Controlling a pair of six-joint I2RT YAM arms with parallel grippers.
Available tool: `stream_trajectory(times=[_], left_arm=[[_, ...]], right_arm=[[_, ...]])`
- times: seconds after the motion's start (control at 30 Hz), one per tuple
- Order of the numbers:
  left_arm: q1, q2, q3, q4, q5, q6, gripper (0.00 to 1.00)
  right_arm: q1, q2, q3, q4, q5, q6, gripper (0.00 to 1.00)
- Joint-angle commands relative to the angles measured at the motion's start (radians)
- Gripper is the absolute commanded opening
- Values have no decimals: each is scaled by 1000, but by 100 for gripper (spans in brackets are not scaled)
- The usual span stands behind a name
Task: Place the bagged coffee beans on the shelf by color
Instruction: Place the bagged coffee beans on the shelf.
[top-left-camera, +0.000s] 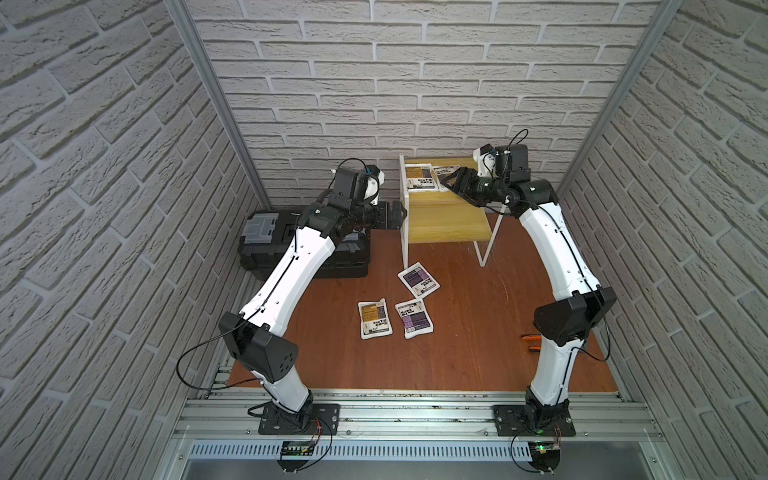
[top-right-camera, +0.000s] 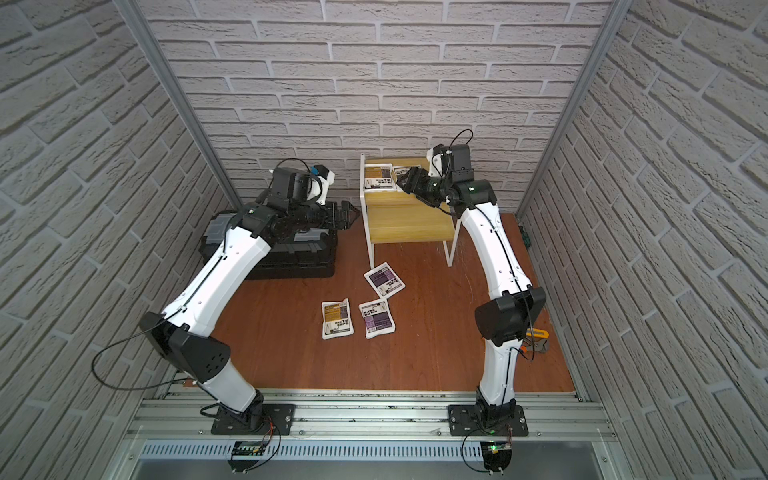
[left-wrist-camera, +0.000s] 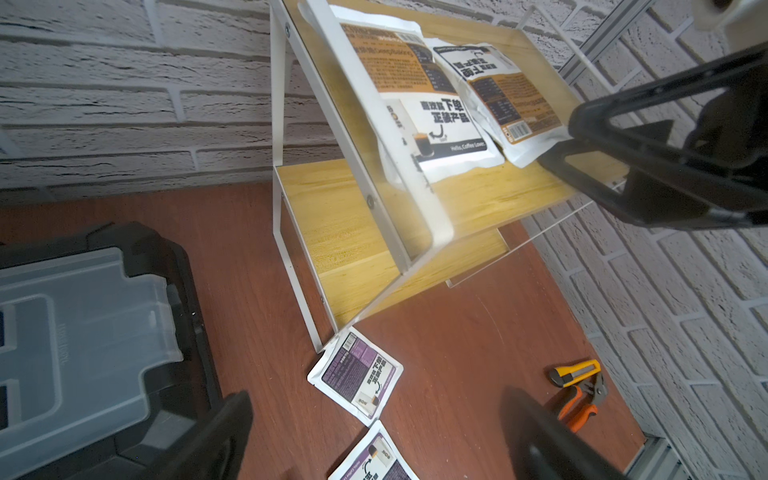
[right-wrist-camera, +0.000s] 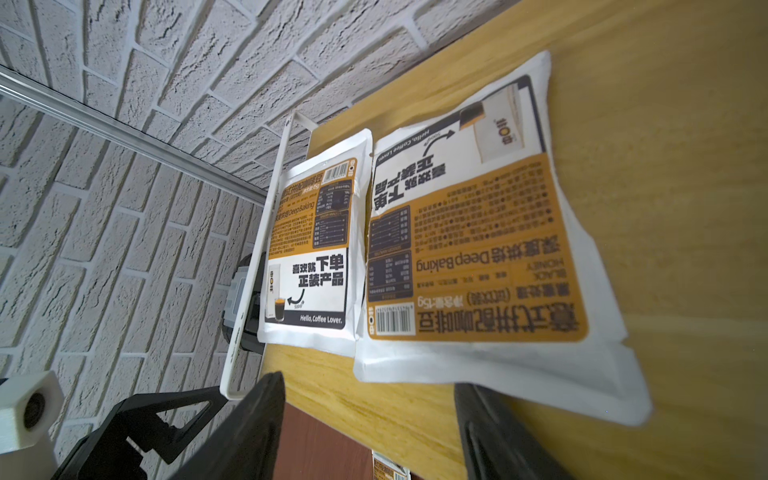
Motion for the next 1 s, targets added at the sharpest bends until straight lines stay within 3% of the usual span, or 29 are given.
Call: stream_trajectory(times=[0.0,0.27,0.4,0.67,0.97], left_arm=[[1,-36,-16,44,-6,7,98],[3,-52,-39,35,-26,6,98],[2,-102,-107,42,-63,1,98],[-24,-283,-431,66,-173,-64,99],[-88,-472,-831,17,-377,-201,99]], right_arm=[[8,27,2,-19,6,12,70],[8,8,-16,-22,-23,10,70],[11,-110,-81,-12,-39,-4,70],[44,-374,-337,15,-54,-36,70],[160,-652,-820,75,-23,-56,70]])
